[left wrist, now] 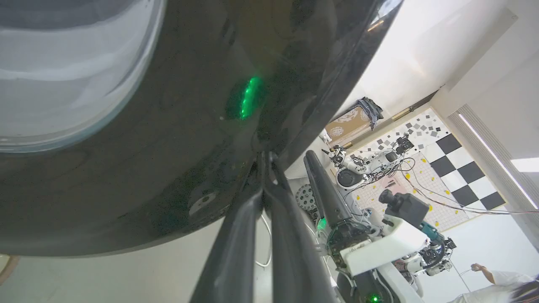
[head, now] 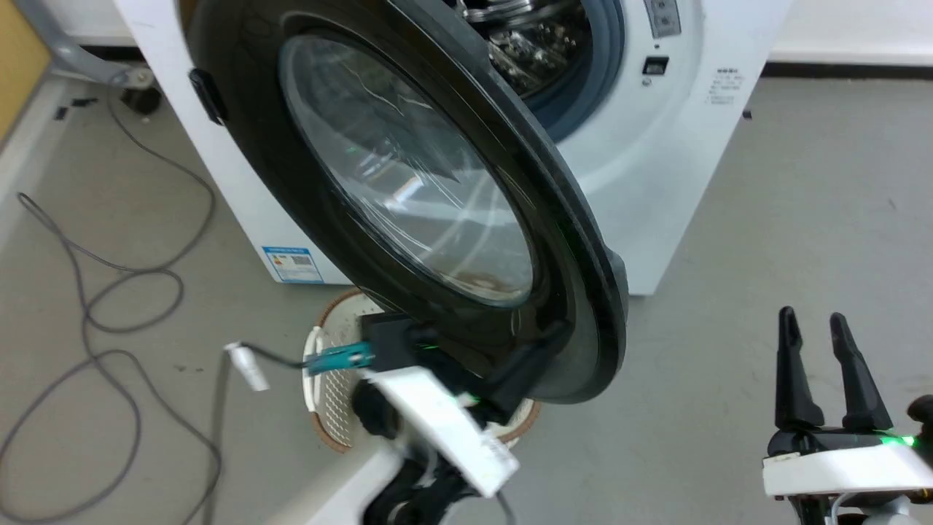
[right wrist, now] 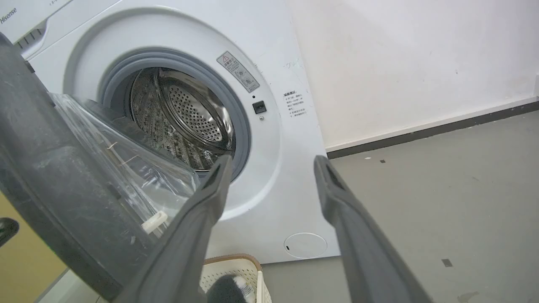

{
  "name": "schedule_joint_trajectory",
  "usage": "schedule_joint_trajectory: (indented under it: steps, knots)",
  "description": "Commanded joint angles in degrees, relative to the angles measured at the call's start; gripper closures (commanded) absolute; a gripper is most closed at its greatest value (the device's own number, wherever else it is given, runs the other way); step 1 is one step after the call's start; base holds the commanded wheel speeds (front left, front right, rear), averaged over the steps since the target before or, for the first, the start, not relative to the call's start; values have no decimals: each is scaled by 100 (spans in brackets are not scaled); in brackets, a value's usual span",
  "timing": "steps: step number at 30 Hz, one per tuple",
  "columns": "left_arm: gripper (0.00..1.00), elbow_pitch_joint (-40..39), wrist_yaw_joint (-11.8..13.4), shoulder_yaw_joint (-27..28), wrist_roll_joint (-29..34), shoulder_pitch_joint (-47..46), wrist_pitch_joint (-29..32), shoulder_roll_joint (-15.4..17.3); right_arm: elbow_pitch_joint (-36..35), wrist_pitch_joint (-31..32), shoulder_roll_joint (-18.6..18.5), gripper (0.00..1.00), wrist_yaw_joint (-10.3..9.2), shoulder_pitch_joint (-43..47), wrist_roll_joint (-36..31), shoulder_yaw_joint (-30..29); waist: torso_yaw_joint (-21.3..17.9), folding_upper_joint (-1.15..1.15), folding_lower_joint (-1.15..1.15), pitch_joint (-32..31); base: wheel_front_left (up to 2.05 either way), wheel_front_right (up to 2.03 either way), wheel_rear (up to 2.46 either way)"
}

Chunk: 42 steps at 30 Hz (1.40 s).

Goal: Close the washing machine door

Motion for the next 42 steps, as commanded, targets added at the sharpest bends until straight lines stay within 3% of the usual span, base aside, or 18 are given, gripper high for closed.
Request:
schedule_joint_trajectory:
  steps: [1, 4, 8, 13, 16, 17, 18, 19, 22, 26, 28, 33, 38, 42]
  knots:
    - [100, -25, -26, -26, 139, 0, -162, 142, -30, -23, 6, 0, 5, 39, 90, -16, 91, 0, -1, -109, 0, 0, 0]
    - [100, 177, 55, 92, 866, -52, -720, 501, -189, -23, 6, 0, 5, 56, 173, -78, 202, 0, -1, -253, 0, 0, 0]
    - [100, 259, 892, 621, 2181, -47, -914, 760, -463, -23, 6, 0, 5, 11, 153, -190, 342, 0, -1, -375, 0, 0, 0]
    - [100, -312, 2047, 1694, 4007, 341, -921, 902, -797, -23, 6, 0, 5, -68, 136, -400, 533, 0, -1, -437, 0, 0, 0]
    - [100, -611, 2570, 2292, 4654, 744, -922, 887, -992, -23, 6, 0, 5, -125, 72, -385, 631, 0, -1, -443, 0, 0, 0]
    - [73, -671, 2705, 2449, 4860, 878, -922, 915, -1052, -23, 6, 0, 5, -152, 46, -357, 657, 0, -1, -445, 0, 0, 0]
    - [19, -716, 2834, 2590, 5049, 1018, -922, 942, -1114, -23, 6, 0, 5, -182, 6, -326, 687, 0, -1, -448, 0, 0, 0]
    - [0, -788, 2977, 2733, 5218, 1155, -922, 937, -1181, -23, 6, 0, 5, -211, -61, -310, 723, 0, -1, -455, 0, 0, 0]
    - [0, -893, 3322, 3158, 5543, 1601, -923, 939, -1366, -23, 6, 0, 5, -317, -47, -321, 805, 0, -1, -472, 0, 0, 0]
    - [0, -884, 3370, 3529, 5706, 2053, -923, 986, -1725, -23, 6, 0, 5, -496, -116, -119, 893, 0, -1, -477, 0, 0, 0]
    - [0, -869, 3303, 3640, 5778, 2226, -923, 992, -1991, -23, 6, 100, 5, -603, -308, 123, 935, 0, -1, -476, 0, 0, 0]
    - [0, -883, 3135, 3781, 5917, 2532, -923, 792, -2511, -23, -50, 100, 5, -852, -416, 989, 1041, 0, -1, -485, 0, 0, 0]
    - [0, -944, 3036, 3818, 6072, 2639, -923, 565, -2652, -23, -517, 100, 5, -948, -577, 1902, 1125, 0, -1, -507, 0, 0, 0]
    - [0, -957, 2914, 3831, 6178, 2618, -923, 421, -2345, -23, -939, 100, 5, -875, -877, 2597, 1148, 0, -1, -507, 0, 0, 0]
